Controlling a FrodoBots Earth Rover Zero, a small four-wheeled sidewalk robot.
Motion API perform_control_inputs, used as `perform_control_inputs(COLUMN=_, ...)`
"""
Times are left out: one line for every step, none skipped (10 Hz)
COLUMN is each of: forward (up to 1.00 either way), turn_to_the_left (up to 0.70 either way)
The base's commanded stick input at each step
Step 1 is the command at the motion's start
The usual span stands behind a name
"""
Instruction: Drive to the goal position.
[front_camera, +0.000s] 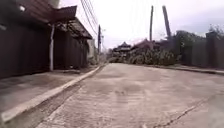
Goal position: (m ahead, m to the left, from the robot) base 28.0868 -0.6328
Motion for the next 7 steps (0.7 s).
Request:
perform_control_inputs(forward=1.00, turn_to_the_left=0.00)
perform_control_inputs(forward=1.00, turn_to_the_left=0.00)
perform_control_inputs(forward=1.00, turn_to_the_left=0.00)
perform_control_inputs(forward=1.00, turn_to_the_left=0.00)
perform_control_inputs(forward=1.00, turn_to_the_left=0.00)
perform_control_inputs(forward=1.00, turn_to_the_left=0.00)
perform_control_inputs(forward=1.00, turn_to_the_left=0.00)
